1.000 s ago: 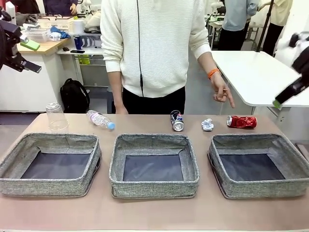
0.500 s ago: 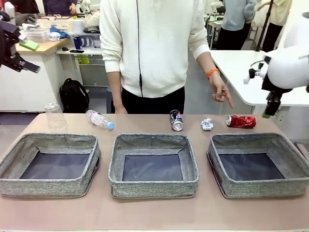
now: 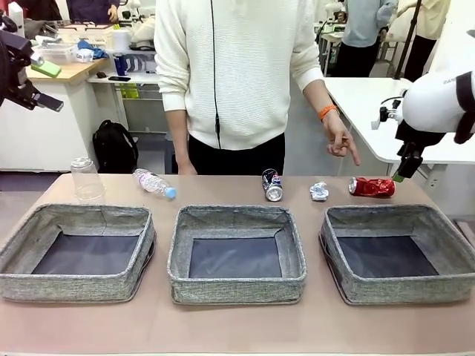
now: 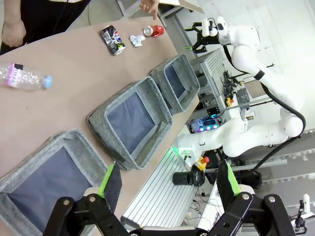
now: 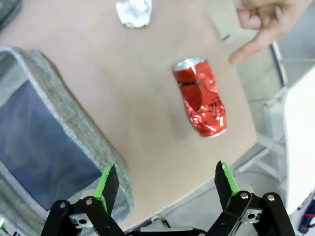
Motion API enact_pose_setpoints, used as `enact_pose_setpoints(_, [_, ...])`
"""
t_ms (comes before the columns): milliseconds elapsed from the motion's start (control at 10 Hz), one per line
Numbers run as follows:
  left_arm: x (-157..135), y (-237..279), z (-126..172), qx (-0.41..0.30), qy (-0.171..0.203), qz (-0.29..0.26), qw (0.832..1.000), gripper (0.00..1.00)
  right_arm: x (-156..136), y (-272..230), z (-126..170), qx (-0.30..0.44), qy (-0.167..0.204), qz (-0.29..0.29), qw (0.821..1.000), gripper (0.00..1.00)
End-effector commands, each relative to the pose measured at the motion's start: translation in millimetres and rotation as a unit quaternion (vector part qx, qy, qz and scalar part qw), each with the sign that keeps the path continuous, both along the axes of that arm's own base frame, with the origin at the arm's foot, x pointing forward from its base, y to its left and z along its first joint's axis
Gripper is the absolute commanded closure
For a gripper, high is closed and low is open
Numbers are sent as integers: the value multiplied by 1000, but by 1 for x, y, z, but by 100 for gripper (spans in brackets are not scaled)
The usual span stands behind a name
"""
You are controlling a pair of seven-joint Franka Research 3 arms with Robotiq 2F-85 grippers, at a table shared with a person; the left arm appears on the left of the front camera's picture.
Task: Sort the waste into the appropriate baskets.
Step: Pick up the waste item pointed out by the person.
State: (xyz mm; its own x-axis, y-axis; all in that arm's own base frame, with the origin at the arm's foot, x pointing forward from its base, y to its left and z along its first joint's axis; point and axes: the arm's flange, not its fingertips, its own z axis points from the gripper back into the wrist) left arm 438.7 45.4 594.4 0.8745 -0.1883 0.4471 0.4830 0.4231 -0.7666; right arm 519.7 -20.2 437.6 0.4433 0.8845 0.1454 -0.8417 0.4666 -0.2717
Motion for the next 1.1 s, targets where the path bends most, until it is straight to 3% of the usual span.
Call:
enact_pose_setpoints(0, [-1, -1, 2, -2, -2, -2, 1000, 0, 46, -23, -18, 20, 43, 12, 999, 0])
enact_pose_setpoints(100, [-1, -1, 2, -2, -2, -2, 1000, 0, 65, -29, -24, 24, 71, 34, 997, 0])
enact_pose_setpoints(500, [-1, -1, 2, -2, -2, -2, 1000, 0, 115, -37, -53, 45, 124, 86, 988, 0])
enact_pose_setpoints(700, [-1, -1, 2, -2, -2, -2, 1000, 0, 137, -43, -74, 54, 134, 102, 984, 0])
enact_pose_setpoints(1000, [-1, -1, 2, -2, -2, -2, 1000, 0, 148, -42, -99, 68, 119, 133, 982, 0])
